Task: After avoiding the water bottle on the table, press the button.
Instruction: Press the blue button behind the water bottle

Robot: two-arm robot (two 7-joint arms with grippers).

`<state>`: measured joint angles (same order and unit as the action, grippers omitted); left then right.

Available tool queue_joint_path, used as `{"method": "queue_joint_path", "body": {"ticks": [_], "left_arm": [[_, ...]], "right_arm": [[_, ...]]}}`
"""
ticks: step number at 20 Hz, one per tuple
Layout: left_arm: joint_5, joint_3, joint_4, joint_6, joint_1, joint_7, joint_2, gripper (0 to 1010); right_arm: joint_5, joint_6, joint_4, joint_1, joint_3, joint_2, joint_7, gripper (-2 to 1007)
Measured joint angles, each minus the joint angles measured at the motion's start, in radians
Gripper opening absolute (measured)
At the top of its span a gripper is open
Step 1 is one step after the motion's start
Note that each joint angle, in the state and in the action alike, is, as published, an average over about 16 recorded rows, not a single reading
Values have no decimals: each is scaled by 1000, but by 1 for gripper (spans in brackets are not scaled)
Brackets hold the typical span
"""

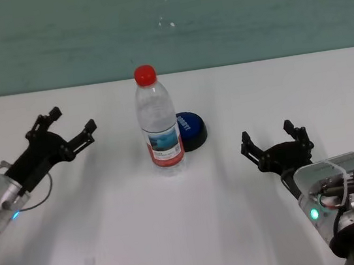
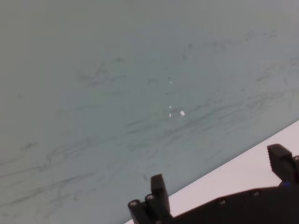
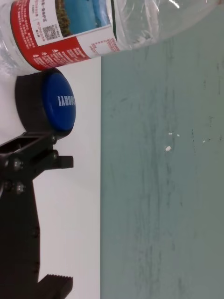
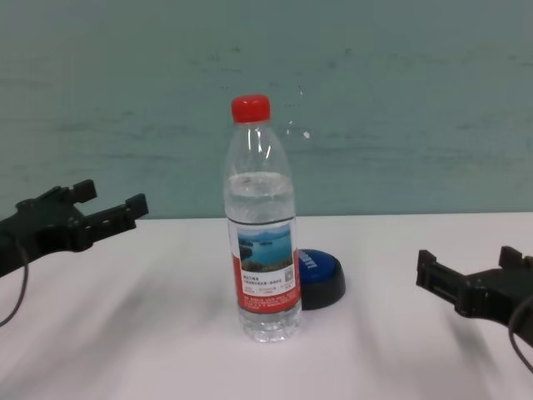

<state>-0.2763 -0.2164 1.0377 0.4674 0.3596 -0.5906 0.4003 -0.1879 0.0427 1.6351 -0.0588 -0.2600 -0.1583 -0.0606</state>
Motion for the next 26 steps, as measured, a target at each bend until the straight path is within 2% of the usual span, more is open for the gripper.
{"method": "queue_joint_path", "body": {"ticks": [13,26], "left_arm": [[47,-51,-155,-5,121,3,-62,1001],[89,-96,-283,5,210,-12,-103,1000]], "right_arm": [[0,0,0,0,0,0,0,1004],[0,0,0,0,0,0,0,1004]]}}
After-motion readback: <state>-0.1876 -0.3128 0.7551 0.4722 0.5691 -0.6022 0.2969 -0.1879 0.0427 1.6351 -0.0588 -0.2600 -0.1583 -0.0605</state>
